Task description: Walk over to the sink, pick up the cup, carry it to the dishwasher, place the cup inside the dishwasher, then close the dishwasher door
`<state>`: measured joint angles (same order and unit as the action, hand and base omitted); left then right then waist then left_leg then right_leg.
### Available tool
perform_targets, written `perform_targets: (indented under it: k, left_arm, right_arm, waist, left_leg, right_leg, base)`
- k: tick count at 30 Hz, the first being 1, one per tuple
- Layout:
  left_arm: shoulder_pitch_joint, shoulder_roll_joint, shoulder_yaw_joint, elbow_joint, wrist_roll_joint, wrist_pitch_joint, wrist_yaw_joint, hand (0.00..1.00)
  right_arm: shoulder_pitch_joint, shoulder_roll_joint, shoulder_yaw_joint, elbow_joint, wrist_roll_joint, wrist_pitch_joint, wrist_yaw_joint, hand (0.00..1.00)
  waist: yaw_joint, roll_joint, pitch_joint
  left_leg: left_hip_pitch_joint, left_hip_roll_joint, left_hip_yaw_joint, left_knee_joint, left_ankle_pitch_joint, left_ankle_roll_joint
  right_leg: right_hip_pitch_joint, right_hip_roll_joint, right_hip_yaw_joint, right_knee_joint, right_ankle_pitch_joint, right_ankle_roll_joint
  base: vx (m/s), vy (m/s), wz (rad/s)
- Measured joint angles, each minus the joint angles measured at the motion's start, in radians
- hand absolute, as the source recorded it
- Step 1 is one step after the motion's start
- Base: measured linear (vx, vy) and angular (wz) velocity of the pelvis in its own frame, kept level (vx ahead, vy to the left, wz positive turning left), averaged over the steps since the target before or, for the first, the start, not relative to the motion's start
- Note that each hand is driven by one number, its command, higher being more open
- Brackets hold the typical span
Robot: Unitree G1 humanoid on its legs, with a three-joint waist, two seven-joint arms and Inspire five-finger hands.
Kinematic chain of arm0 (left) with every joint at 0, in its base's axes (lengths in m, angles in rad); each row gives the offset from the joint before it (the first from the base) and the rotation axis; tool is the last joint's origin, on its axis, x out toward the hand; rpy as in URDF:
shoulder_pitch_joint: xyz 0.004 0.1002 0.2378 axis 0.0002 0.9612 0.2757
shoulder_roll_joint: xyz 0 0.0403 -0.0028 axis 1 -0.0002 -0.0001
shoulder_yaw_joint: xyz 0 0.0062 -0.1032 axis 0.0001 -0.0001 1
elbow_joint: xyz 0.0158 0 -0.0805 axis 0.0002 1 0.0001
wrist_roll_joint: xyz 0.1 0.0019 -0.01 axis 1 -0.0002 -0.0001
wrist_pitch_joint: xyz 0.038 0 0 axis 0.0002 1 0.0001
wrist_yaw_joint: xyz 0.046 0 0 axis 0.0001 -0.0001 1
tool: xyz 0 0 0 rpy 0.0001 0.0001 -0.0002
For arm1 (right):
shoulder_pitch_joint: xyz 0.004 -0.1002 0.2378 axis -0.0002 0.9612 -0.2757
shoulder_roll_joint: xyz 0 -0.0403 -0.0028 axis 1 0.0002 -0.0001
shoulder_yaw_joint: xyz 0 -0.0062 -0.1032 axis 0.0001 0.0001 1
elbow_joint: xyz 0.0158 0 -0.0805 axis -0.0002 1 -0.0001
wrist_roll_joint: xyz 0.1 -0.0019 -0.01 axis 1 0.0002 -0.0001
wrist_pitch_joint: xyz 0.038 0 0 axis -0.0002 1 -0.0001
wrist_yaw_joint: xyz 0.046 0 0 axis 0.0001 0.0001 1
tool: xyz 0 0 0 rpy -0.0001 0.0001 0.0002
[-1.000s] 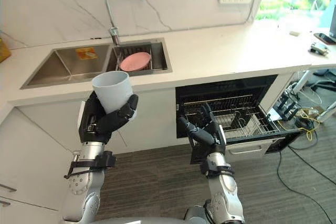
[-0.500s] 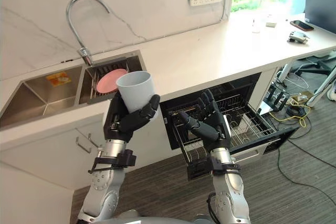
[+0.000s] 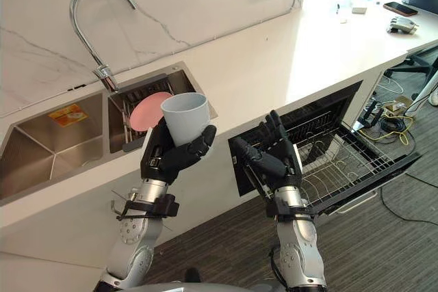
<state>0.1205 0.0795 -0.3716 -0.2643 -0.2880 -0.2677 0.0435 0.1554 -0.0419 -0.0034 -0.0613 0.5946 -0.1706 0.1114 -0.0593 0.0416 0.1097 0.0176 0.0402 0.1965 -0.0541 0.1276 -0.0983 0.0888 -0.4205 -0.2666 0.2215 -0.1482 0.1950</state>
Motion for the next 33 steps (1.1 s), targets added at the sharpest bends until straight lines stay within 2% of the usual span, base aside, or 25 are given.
perform_targets:
  k: [2, 3, 4, 5, 6, 7, 8, 9, 10, 12, 16, 24, 27, 29, 31, 32, 33]
  left_arm:
    - [-0.021, -0.007, -0.011, -0.018, 0.018, 0.014, 0.001, 0.00]
    - [-0.029, -0.007, -0.005, -0.018, 0.018, 0.018, 0.004, 0.00]
    - [-0.044, -0.007, 0.015, -0.020, 0.017, 0.024, 0.006, 0.00]
    - [-0.048, 0.000, 0.044, -0.031, 0.018, 0.027, 0.011, 0.00]
    - [-0.048, 0.005, 0.059, -0.041, 0.018, 0.027, 0.019, 0.00]
    - [-0.050, 0.013, 0.091, -0.052, 0.017, 0.027, 0.031, 0.00]
    - [-0.056, 0.015, 0.116, -0.052, 0.014, 0.027, 0.046, 0.00]
    - [-0.059, 0.015, 0.139, -0.051, 0.012, 0.024, 0.055, 0.00]
    - [-0.059, 0.008, 0.148, -0.048, 0.012, 0.022, 0.066, 0.00]
    - [-0.058, 0.001, 0.146, -0.044, 0.013, 0.023, 0.071, 0.00]
    - [-0.057, -0.020, 0.141, -0.030, 0.014, 0.022, 0.061, 0.00]
    - [-0.002, -0.008, 0.139, -0.001, 0.014, 0.016, 0.063, 0.00]
    - [0.008, -0.005, 0.137, 0.030, 0.014, -0.008, 0.063, 0.00]
    - [0.011, -0.006, 0.128, 0.041, 0.014, -0.009, 0.067, 0.00]
    - [0.019, -0.011, 0.126, 0.043, 0.017, -0.009, 0.066, 0.00]
    - [0.028, -0.015, 0.124, 0.043, 0.019, -0.010, 0.066, 0.00]
    - [0.032, -0.022, 0.119, 0.043, 0.029, -0.013, 0.066, 0.00]
  right_arm:
    - [0.004, 0.023, -0.012, 0.009, -0.015, 0.000, -0.033, 1.00]
    - [0.004, 0.024, -0.012, 0.012, -0.022, 0.000, -0.037, 1.00]
    - [0.007, 0.026, -0.012, 0.013, -0.035, 0.000, -0.041, 1.00]
    - [0.007, 0.025, -0.012, 0.012, -0.044, 0.000, -0.041, 1.00]
    - [0.007, 0.028, -0.016, 0.011, -0.046, 0.000, -0.039, 1.00]
    - [0.013, 0.033, -0.022, 0.012, -0.047, 0.000, -0.033, 1.00]
    - [0.023, 0.034, -0.026, 0.011, -0.047, 0.000, -0.029, 1.00]
    - [0.026, 0.033, -0.032, 0.011, -0.047, -0.001, -0.025, 1.00]
    - [0.027, 0.022, -0.040, 0.011, -0.047, -0.005, -0.022, 1.00]
    - [0.041, 0.012, -0.064, 0.013, -0.046, -0.009, -0.015, 1.00]
    - [0.045, 0.004, -0.077, 0.012, -0.044, -0.029, -0.006, 1.00]
    - [0.037, 0.008, -0.048, 0.011, -0.038, -0.029, 0.005, 1.00]
    - [0.021, 0.004, -0.048, 0.011, -0.038, -0.026, 0.015, 1.00]
    - [0.020, 0.003, -0.048, 0.011, -0.038, -0.026, 0.021, 1.00]
    - [0.019, 0.002, -0.046, 0.011, -0.038, -0.027, 0.024, 1.00]
    - [0.017, 0.002, -0.041, 0.010, -0.038, -0.031, 0.026, 1.00]
    - [0.013, -0.009, -0.040, 0.009, -0.038, -0.037, 0.032, 1.00]
  waist:
    - [0.000, 0.006, -0.003]
    - [0.002, 0.008, -0.004]
    - [0.008, 0.012, -0.006]
    - [0.010, 0.006, -0.005]
    - [0.011, 0.002, -0.003]
    - [0.007, 0.005, 0.004]
    - [0.006, 0.001, 0.004]
    - [0.009, -0.013, 0.000]
    - [0.008, -0.002, 0.005]
    - [0.014, 0.008, 0.012]
    - [0.007, 0.003, 0.016]
    - [0.021, 0.003, 0.015]
    - [0.022, 0.008, 0.018]
    - [0.028, 0.018, 0.039]
    - [0.036, 0.022, 0.052]
    - [0.042, 0.015, 0.061]
    - [0.046, 0.025, 0.057]
  left_leg:
    - [0.008, 0.001, 0.000, -0.011, -0.011, 0.016]
    - [0.013, 0.007, 0.001, -0.014, -0.012, 0.018]
    - [0.024, 0.019, 0.013, -0.016, -0.018, 0.026]
    - [0.031, 0.031, 0.038, -0.020, -0.022, 0.031]
    - [0.033, 0.035, 0.050, -0.022, -0.024, 0.034]
    - [0.033, 0.049, 0.057, -0.025, -0.025, 0.037]
    - [0.030, 0.060, 0.031, -0.030, -0.025, 0.039]
    - [0.025, 0.055, 0.024, -0.028, -0.024, 0.039]
    - [0.022, 0.052, 0.020, -0.026, -0.023, 0.038]
    - [0.020, 0.056, 0.000, -0.031, -0.003, 0.033]
    - [0.023, 0.066, -0.011, -0.032, -0.001, 0.031]
    - [0.014, 0.076, -0.007, -0.020, -0.014, 0.020]
    - [-0.069, 0.105, 0.002, 0.158, -0.100, 0.015]
    - [-0.151, 0.160, 0.006, 0.415, -0.164, 0.007]
    - [-0.169, 0.190, 0.003, 0.531, -0.166, 0.002]
    - [-0.174, 0.191, -0.012, 0.566, -0.183, -0.028]
    - [-0.166, 0.176, -0.034, 0.523, -0.190, -0.040]
  right_leg:
    - [-0.027, -0.006, -0.075, 0.034, 0.059, -0.086]
    - [-0.045, -0.006, -0.097, 0.060, 0.076, -0.110]
    - [-0.073, -0.006, -0.144, 0.097, 0.112, -0.154]
    - [-0.090, -0.002, -0.181, 0.106, 0.150, -0.155]
    - [-0.098, 0.005, -0.182, 0.105, 0.158, -0.152]
    - [-0.110, 0.049, -0.163, 0.095, 0.137, -0.125]
    - [-0.103, 0.132, -0.125, 0.049, 0.095, -0.103]
    - [-0.086, 0.178, -0.125, -0.011, 0.077, -0.099]
    - [-0.071, 0.193, -0.116, -0.046, 0.089, -0.080]
    - [-0.070, 0.201, -0.126, -0.044, 0.089, -0.087]
    - [-0.044, 0.215, -0.146, -0.065, 0.087, -0.090]
    - [-0.035, 0.228, -0.146, -0.095, 0.091, -0.091]
    - [-0.044, 0.236, -0.136, -0.086, 0.080, -0.100]
    - [-0.010, 0.259, -0.127, -0.082, 0.061, -0.115]
    - [0.031, 0.265, -0.110, -0.088, 0.055, -0.124]
    - [0.046, 0.261, -0.092, -0.093, 0.047, -0.130]
    - [0.046, 0.256, -0.075, -0.088, 0.043, -0.126]
  base:
    - [-0.02, 0.107, -0.30]
    - [-0.03, 0.097, -0.59]
    - [-0.05, 0.108, -0.71]
    - [-0.04, 0.089, -0.73]
    - [-0.05, 0.068, -0.60]
    - [-0.06, -0.052, -0.35]
    - [-0.06, -0.075, -0.26]
    - [-0.05, -0.118, -0.09]
    - [0.00, -0.042, -0.06]
    - [0.02, -0.021, 0.08]
    - [0.03, -0.051, 0.10]
    - [0.01, -0.004, 0.01]
    - [0.02, -0.033, -0.10]
    - [0.01, -0.060, -0.16]
    - [0.01, -0.045, -0.29]
    - [0.01, 0.007, -0.46]
    - [0.02, 0.038, -0.52]
